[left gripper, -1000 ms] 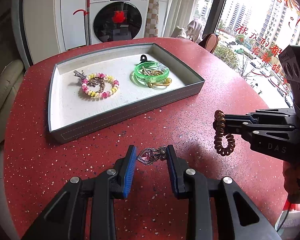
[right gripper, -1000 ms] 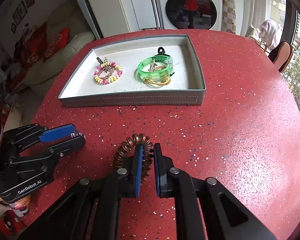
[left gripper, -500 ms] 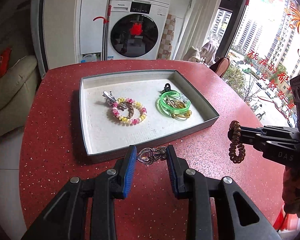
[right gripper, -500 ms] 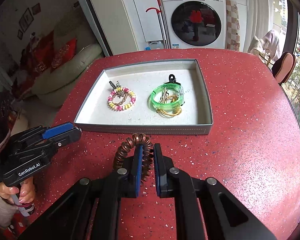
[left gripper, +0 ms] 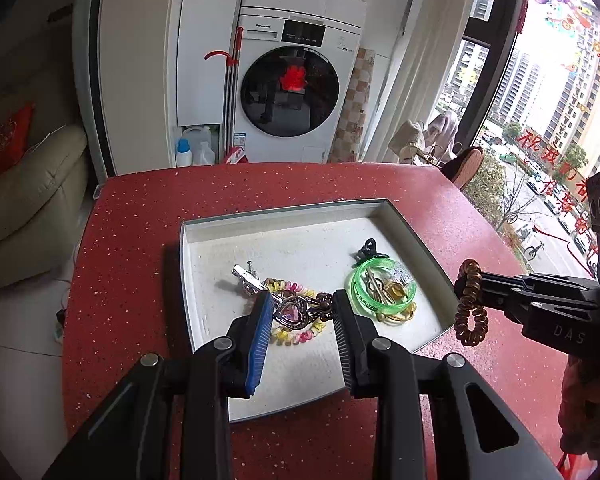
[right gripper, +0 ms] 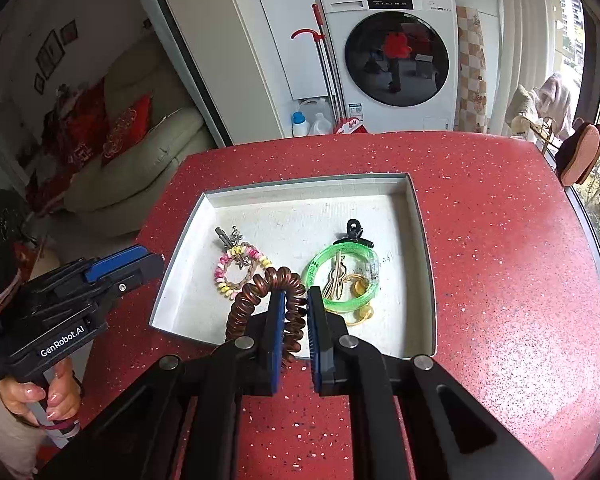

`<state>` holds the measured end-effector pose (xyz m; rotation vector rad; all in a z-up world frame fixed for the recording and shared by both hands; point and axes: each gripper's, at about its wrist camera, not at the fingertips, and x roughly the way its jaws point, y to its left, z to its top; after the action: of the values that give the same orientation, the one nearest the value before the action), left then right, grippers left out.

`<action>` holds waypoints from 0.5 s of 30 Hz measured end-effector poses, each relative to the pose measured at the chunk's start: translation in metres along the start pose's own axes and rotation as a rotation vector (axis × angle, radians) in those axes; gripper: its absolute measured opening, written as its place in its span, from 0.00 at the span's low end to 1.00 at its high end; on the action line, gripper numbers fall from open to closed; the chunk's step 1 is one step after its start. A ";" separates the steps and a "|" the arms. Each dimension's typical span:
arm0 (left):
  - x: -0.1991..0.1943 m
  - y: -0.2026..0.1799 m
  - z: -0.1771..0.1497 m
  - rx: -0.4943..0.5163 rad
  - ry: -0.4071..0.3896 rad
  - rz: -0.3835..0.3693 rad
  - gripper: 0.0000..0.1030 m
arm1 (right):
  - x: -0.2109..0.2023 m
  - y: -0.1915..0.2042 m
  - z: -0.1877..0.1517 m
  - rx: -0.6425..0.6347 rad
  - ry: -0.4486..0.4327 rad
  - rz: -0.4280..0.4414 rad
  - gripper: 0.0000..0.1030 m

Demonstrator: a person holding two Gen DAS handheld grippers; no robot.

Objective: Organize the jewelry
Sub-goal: 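Carry the heart pendant and coil hair tie into the tray with both tools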

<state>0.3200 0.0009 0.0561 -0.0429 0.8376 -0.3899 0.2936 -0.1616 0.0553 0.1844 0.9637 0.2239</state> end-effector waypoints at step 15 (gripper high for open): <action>0.067 0.008 -0.014 -0.023 0.118 0.043 0.48 | 0.074 -0.005 -0.010 0.040 0.146 0.037 0.12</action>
<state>0.3526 -0.0138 -0.0032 -0.0237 0.9583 -0.3448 0.3268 -0.1463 -0.0106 0.2250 1.1114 0.2545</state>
